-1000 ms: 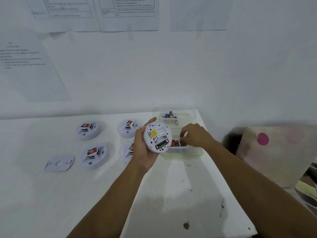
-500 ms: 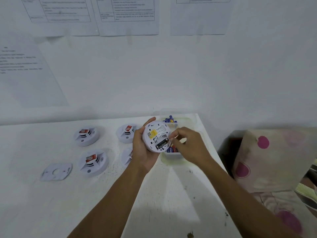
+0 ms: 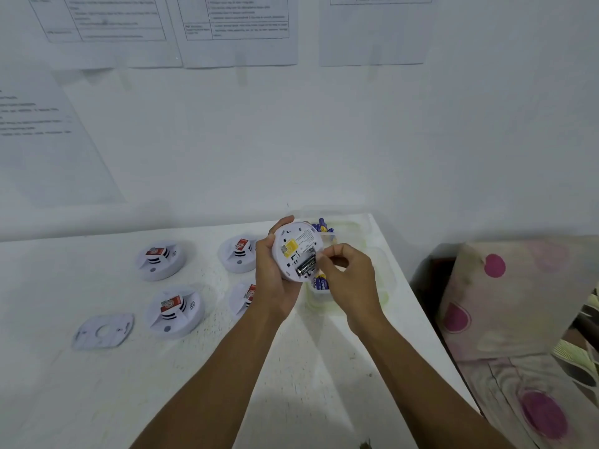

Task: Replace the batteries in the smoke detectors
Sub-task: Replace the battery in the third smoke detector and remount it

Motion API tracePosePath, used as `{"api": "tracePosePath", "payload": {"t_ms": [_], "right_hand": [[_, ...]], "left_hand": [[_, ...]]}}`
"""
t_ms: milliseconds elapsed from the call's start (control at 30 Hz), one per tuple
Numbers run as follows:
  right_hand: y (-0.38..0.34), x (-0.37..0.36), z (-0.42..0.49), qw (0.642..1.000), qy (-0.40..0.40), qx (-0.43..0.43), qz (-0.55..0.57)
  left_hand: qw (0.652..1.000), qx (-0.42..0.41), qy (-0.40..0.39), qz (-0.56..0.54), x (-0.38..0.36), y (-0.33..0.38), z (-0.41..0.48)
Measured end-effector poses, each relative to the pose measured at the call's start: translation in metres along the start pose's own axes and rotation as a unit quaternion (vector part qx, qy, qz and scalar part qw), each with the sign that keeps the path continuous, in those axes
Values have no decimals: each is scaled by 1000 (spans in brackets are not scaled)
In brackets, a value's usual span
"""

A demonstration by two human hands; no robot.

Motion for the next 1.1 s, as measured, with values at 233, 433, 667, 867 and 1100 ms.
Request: {"api": "tracePosePath", "payload": {"t_ms": [233, 433, 667, 867, 1100], "right_hand": [[-10, 14, 13, 996, -35, 78, -15], [1, 62, 66, 952, -113, 66, -276], [22, 47, 79, 833, -205, 70, -509], [29, 42, 83, 799, -190, 88, -563], [0, 50, 109, 873, -147, 129, -447]], "left_hand": [[1000, 14, 0, -10, -1, -3, 3], [999, 24, -9, -25, 7, 5, 10], [999, 44, -7, -17, 7, -3, 8], [999, 39, -8, -13, 13, -1, 13], [999, 39, -14, -18, 13, 6, 26]]}}
Point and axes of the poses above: each hand's wrist, its own z-axis towards the middle knuckle, its own x-axis out of the back of the hand, y = z × x, the point moved 1 cm from there along z, towards the middle knuckle, and after that the axes turned 3 degrees about -x, right-handed, at the moved point
